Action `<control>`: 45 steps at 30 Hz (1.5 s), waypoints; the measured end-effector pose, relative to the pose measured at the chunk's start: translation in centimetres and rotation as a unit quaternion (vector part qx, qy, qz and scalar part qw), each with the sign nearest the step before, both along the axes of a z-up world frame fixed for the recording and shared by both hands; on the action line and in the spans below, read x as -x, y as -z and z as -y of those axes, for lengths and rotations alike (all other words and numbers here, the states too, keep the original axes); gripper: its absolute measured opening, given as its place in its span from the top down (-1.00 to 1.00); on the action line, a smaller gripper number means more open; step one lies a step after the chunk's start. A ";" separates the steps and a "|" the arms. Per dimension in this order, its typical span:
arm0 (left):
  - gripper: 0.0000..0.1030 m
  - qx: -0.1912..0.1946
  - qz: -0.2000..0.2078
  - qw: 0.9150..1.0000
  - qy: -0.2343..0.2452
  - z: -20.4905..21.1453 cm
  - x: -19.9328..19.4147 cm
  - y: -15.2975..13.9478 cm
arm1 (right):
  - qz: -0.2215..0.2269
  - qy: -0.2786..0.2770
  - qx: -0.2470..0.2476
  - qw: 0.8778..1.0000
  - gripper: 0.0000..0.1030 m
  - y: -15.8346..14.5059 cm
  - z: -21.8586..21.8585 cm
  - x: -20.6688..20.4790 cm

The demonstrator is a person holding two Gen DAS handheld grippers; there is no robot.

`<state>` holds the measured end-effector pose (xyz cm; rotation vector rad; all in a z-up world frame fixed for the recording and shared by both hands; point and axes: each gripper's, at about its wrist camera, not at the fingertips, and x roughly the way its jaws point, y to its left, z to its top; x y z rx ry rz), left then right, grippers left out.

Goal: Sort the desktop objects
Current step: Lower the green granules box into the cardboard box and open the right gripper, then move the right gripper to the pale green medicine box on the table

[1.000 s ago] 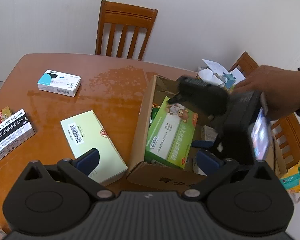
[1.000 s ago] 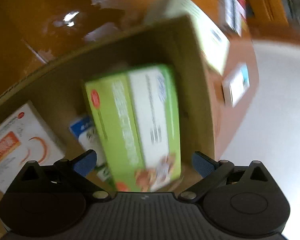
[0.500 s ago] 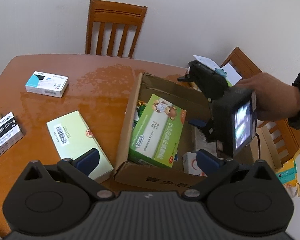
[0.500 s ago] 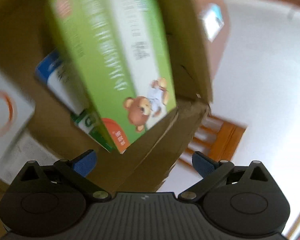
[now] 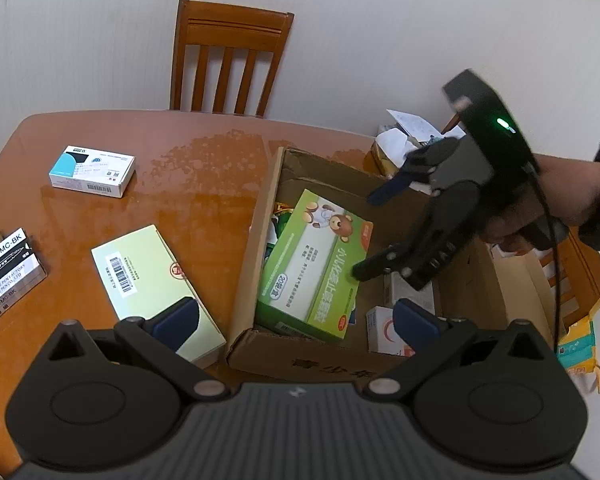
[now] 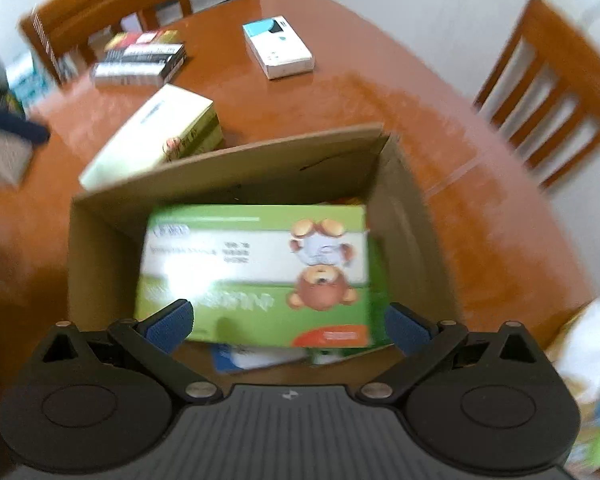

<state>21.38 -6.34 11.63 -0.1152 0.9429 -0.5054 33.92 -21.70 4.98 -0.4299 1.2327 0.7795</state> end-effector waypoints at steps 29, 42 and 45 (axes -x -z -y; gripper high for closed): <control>-0.99 -0.013 -0.011 1.000 -0.012 -1.1 1.1 0.2 | -0.086 0.034 -0.097 0.991 -1.00 -0.6 -0.1 -2.0; -0.99 -0.080 0.023 0.995 -0.047 -4.1 6.5 -0.4 | 0.083 0.073 -0.110 0.988 -1.00 -11.8 -6.0 5.8; -0.99 -0.078 0.011 0.996 -0.052 -5.1 7.7 0.0 | 0.077 0.076 -0.096 0.989 -1.00 -10.9 -9.6 6.8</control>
